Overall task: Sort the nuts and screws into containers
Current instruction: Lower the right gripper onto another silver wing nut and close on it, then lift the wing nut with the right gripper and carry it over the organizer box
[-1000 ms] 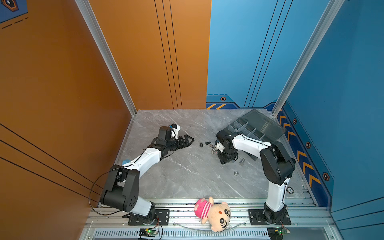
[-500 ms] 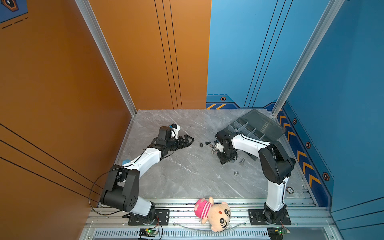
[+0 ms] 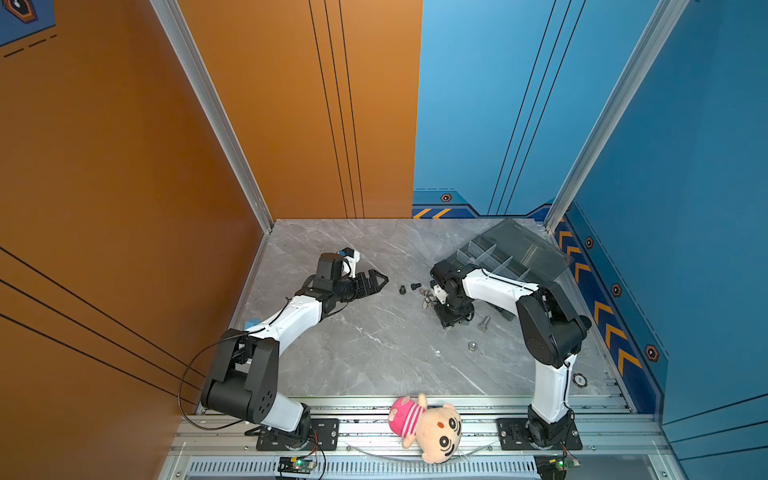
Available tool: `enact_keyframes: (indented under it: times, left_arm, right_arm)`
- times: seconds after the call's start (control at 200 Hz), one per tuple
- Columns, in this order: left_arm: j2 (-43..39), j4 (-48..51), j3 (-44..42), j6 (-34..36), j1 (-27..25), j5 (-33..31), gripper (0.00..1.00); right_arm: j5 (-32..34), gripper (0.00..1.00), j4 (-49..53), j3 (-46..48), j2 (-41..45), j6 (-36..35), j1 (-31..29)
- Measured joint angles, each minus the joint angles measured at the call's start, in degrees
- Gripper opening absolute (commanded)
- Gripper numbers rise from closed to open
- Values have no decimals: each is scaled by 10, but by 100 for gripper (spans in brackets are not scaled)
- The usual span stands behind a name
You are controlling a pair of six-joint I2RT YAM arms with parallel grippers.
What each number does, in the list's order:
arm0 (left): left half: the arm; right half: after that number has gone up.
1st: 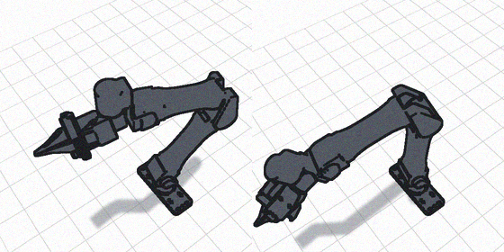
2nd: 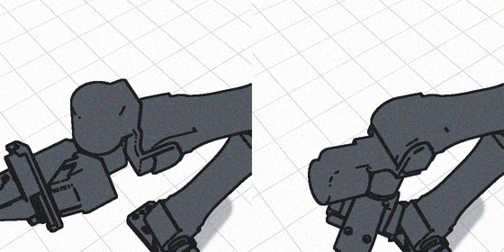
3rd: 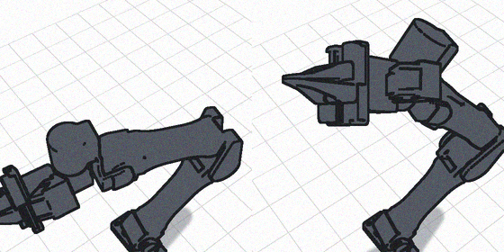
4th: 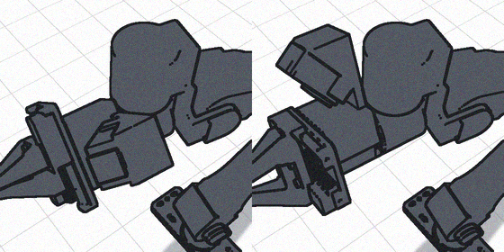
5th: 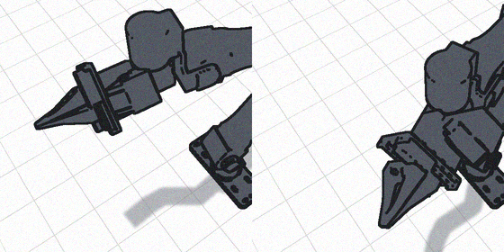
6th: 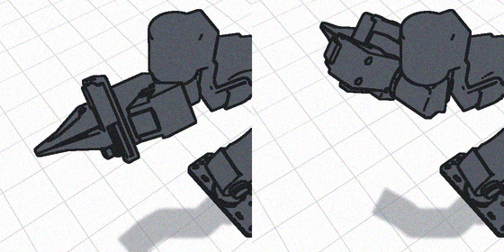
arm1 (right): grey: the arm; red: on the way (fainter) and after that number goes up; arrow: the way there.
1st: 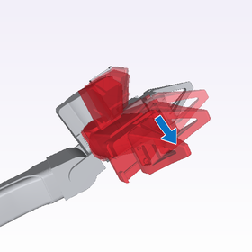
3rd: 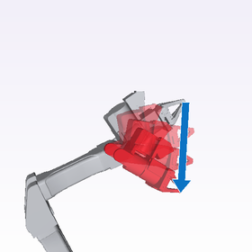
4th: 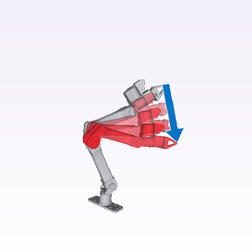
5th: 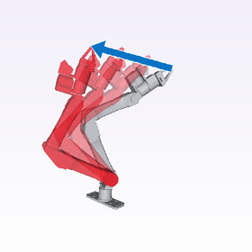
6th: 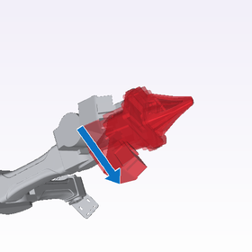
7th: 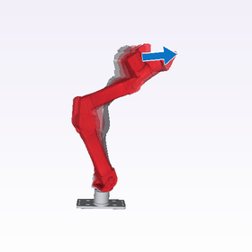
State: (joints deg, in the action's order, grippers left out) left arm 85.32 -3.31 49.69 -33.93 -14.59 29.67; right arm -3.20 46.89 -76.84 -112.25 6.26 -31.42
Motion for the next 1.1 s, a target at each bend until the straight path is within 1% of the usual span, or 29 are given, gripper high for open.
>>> enact_keyframes:
  times: [0.185,0.4,0.531,0.616,0.711,0.821,0.941,1.096]
  left_arm:
    - [4,0,0,0,0,0,98]
    - [4,0,-1,0,1,0,98]
    - [4,0,-1,0,1,0,98]
    - [4,0,-1,0,1,0,98]
    - [4,0,-1,0,2,0,97]
    - [4,0,-1,0,3,0,98]
    - [4,0,-1,0,3,0,98]
    - [4,0,-1,0,3,0,98]
  right_arm:
    - [2,34,-1,0,0,7,0]
    - [2,23,-4,-3,-3,16,-2]
    - [2,15,-6,-4,-4,18,-2]
    - [2,6,-6,-4,-4,21,-2]
    - [1,0,-6,-4,-4,22,-2]
    - [-10,0,-11,-2,-1,24,0]
    - [-41,0,-21,3,8,24,7]
    - [-83,0,-25,6,52,26,24]
